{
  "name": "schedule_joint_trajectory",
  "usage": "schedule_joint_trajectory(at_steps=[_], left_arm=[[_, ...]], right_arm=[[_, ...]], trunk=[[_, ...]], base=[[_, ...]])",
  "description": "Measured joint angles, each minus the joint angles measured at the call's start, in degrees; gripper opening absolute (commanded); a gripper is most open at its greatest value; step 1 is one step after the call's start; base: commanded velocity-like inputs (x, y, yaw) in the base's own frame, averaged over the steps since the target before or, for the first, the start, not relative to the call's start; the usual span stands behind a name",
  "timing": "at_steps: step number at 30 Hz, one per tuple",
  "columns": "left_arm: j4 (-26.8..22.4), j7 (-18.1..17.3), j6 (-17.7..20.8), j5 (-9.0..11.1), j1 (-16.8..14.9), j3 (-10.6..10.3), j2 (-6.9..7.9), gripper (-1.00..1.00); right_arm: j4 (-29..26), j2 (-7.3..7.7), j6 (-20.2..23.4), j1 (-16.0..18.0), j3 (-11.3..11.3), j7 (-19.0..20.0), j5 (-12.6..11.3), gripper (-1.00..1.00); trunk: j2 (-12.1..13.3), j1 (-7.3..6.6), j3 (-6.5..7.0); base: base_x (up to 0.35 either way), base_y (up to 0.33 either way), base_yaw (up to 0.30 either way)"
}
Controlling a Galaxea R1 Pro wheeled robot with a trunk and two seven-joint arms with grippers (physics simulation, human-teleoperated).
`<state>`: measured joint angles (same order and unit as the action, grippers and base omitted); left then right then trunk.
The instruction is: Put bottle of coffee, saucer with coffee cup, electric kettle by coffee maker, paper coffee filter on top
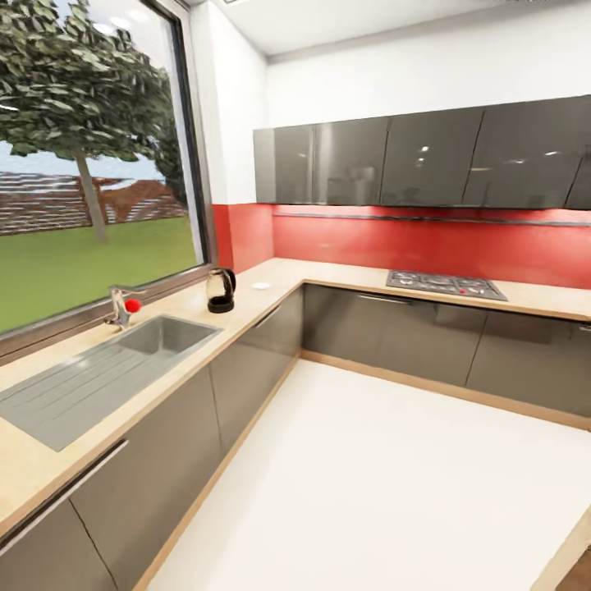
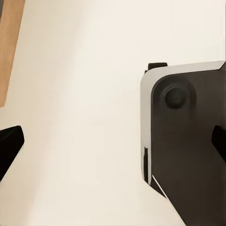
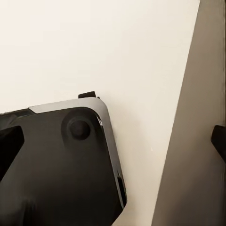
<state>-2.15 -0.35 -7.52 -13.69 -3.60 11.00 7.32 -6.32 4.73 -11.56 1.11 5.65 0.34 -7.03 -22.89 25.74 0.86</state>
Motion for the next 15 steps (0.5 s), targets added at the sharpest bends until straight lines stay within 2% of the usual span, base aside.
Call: schedule_joint_trajectory(at_steps=[5, 15], left_arm=[[0.0, 0.0, 0.0, 0.0, 0.0, 0.0, 0.05, 1.0], [0.0, 0.0, -0.1, 0.0, 0.0, 0.1, 0.05, 1.0]], right_arm=[[0.0, -0.03, 0.0, 0.0, -0.2, -0.1, 0.0, 1.0], [-0.1, -0.06, -0.1, 0.0, -0.4, -0.4, 0.4, 1.0]], trunk=[[0.0, 0.0, 0.0], [0.0, 0.0, 0.0]], base=[[0.295, -0.18, -0.233], [0.325, -0.044, -0.019]])
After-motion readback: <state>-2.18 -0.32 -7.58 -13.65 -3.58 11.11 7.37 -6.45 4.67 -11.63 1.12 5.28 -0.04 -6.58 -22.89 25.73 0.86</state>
